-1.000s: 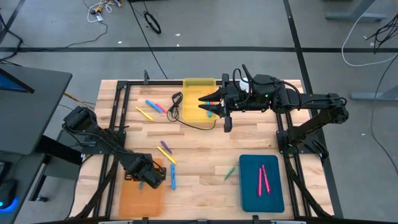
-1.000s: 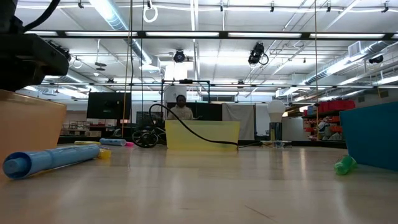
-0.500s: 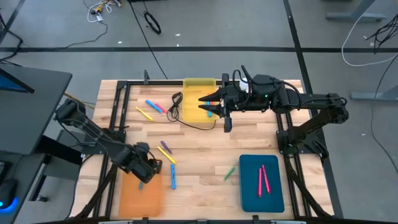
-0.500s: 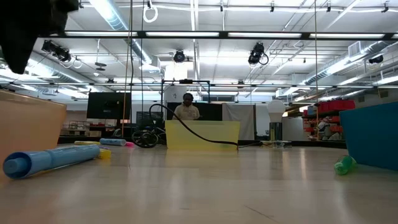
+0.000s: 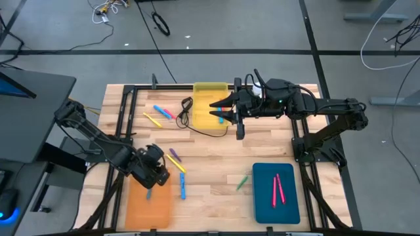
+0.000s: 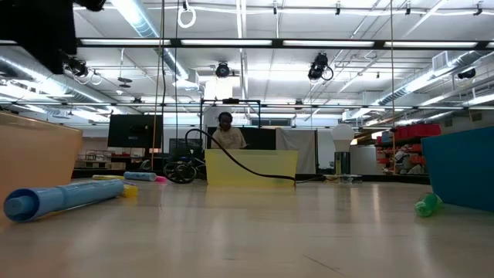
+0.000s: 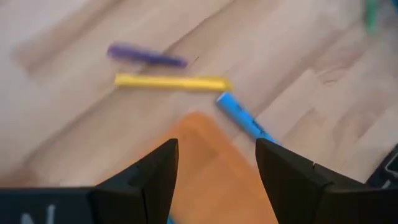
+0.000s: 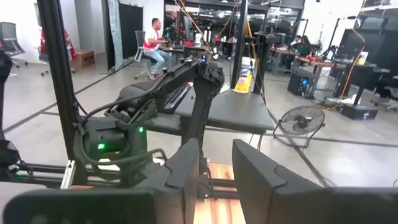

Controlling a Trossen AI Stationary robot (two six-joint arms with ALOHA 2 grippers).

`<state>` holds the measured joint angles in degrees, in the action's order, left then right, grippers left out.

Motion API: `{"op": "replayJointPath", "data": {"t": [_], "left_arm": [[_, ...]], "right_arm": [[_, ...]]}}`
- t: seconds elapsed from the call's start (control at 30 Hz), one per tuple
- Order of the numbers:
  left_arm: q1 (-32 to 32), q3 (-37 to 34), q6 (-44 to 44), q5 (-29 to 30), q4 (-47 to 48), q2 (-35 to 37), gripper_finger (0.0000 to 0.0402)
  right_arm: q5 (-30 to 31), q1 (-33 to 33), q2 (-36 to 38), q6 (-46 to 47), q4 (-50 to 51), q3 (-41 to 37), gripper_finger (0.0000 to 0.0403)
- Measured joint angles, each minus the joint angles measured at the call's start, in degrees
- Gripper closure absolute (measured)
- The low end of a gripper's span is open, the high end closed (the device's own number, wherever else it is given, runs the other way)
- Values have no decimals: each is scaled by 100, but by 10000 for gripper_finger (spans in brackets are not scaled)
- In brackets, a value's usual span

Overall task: Pick & Place Markers
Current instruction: Put the green pen into the orange bin

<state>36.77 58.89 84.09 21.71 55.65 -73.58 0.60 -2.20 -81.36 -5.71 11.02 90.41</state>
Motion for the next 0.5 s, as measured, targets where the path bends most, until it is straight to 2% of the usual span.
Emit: {"op": "replayJointPath", "data": {"t": [0.27,0.37,0.5], "left_arm": [[-100,0,-1685,1286,-796,159,179],[-243,0,-2257,1468,-1149,300,179],[-436,0,-3060,1550,-1637,471,179]], "right_arm": [[1,1,0,707,379,0,302],[66,-19,0,816,761,0,290],[70,-77,0,850,1384,0,253]]}}
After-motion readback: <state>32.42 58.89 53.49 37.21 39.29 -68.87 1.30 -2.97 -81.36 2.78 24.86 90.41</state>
